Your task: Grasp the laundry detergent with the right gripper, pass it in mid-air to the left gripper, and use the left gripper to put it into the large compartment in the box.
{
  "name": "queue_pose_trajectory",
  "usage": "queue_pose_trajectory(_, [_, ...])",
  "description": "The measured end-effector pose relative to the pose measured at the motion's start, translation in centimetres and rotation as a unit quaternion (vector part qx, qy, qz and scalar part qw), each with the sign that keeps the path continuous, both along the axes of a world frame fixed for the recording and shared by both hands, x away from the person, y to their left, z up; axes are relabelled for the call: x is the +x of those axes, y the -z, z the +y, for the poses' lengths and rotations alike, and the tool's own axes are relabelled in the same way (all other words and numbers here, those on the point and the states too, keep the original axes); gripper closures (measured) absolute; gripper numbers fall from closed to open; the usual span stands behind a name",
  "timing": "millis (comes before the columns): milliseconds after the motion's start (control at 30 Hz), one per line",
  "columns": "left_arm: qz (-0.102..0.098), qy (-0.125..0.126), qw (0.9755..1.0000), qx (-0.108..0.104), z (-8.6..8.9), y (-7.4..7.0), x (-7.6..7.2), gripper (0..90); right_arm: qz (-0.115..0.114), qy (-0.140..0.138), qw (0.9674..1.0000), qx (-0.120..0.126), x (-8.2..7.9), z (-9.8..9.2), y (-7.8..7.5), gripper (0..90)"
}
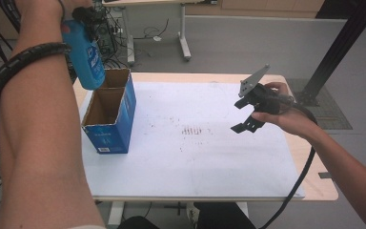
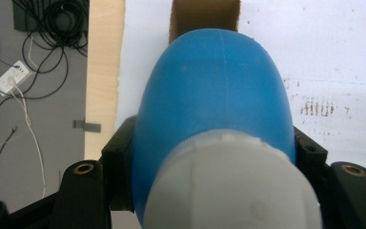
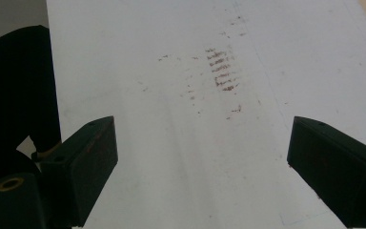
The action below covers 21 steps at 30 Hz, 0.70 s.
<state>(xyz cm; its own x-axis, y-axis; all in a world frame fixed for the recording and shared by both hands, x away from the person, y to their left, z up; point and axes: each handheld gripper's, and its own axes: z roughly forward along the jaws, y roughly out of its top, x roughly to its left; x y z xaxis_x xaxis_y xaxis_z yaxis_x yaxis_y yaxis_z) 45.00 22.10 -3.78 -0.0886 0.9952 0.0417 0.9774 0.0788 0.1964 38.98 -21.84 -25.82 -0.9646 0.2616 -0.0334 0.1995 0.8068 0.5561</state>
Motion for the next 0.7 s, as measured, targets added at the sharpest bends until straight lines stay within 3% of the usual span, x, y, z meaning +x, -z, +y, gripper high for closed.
queue_pose_trajectory(700, [0.004, -0.021, 0.9997, -0.013, 1.4, 2.8, -0.6, 37.2, 0.002, -0.008, 0.9999, -0.009, -0.1, 0.5, 0.0, 9.8])
